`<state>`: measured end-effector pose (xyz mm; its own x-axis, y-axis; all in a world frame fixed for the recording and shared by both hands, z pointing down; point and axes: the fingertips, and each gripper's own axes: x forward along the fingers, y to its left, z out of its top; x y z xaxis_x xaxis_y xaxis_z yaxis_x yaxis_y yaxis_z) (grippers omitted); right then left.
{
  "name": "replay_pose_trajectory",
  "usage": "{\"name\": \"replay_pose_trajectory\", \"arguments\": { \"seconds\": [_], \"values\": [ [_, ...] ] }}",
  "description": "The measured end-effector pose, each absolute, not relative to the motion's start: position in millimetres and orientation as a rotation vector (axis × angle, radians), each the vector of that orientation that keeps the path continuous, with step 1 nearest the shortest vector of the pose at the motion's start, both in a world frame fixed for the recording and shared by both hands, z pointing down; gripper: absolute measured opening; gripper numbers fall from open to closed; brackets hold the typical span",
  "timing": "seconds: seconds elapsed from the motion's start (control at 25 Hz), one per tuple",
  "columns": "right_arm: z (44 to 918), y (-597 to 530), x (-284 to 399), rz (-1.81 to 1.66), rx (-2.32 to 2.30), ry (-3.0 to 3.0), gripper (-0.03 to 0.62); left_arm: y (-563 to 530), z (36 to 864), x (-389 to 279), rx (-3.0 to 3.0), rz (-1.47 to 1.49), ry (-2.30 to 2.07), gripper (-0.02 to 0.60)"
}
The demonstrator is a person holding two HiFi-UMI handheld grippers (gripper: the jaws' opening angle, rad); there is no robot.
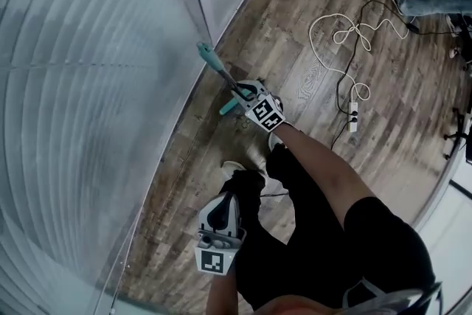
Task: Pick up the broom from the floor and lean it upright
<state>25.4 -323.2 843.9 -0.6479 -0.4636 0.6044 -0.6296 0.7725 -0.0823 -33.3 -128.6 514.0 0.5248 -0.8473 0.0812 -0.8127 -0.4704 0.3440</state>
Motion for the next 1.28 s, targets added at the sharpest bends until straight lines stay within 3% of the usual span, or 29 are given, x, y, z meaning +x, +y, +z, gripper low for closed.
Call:
{"name": "replay_pose_trajectory", "arguments": {
  "seconds": [0.36, 1.28],
  "values": [
    [875.0, -376.6, 15.0, 0.367, 0.882, -2.408, 0.087, -124.5, 533.1, -48.0, 2.461, -0.196, -1.501, 0.020],
    [871.0, -392.7, -16.6, 0.134, 0.649, -2.370, 0.100, -122.0, 528.9, -43.1, 2.318, -0.295, -1.509, 0.020]
  ]
}}
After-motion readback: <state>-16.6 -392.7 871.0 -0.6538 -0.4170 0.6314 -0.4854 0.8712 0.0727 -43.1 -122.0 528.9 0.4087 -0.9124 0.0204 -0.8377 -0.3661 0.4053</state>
